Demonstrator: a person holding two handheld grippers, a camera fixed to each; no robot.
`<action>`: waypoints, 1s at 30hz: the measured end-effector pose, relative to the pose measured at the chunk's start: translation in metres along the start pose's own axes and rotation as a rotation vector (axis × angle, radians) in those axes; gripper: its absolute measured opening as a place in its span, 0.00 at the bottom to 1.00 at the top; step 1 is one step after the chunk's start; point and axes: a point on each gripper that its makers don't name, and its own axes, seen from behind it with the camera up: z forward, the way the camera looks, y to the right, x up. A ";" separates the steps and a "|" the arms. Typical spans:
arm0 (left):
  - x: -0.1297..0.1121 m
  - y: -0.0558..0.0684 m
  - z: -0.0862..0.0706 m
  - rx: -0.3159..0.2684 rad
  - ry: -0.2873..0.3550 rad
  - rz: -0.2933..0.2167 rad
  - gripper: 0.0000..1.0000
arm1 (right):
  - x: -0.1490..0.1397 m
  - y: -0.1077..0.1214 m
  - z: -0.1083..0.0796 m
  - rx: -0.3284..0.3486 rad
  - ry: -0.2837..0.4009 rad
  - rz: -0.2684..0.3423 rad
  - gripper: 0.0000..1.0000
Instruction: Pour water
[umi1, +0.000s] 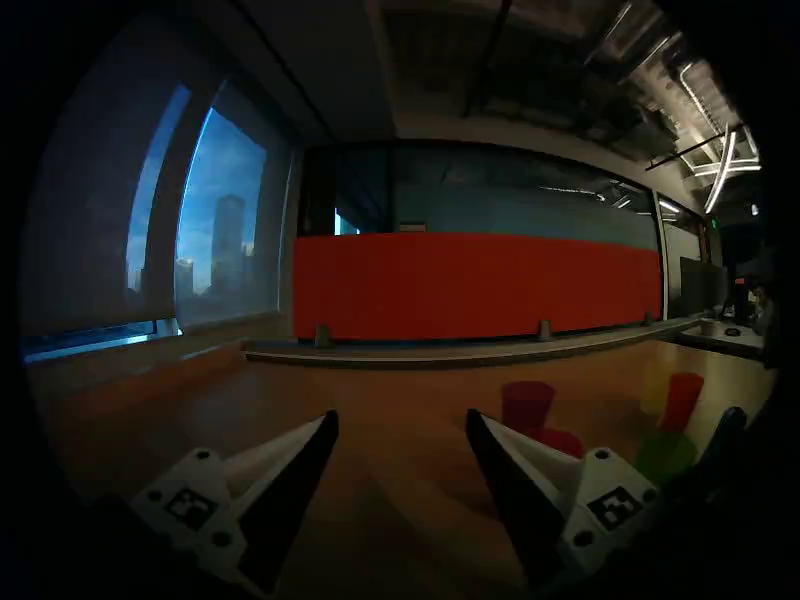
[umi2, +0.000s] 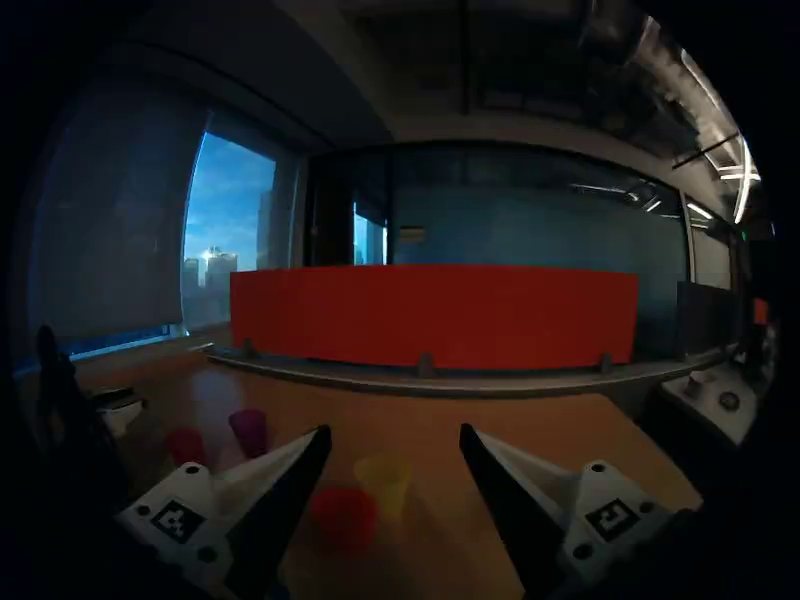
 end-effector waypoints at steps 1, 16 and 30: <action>0.000 0.000 0.000 0.000 0.000 0.000 0.94 | 0.000 0.003 -0.001 -0.004 0.004 -0.003 0.99; 0.000 0.000 0.000 0.000 0.000 0.000 0.94 | 0.001 0.072 -0.014 -0.211 0.112 -0.058 0.99; 0.000 0.000 0.000 0.000 0.000 0.000 0.94 | -0.026 0.093 -0.007 -0.307 0.123 -0.026 0.99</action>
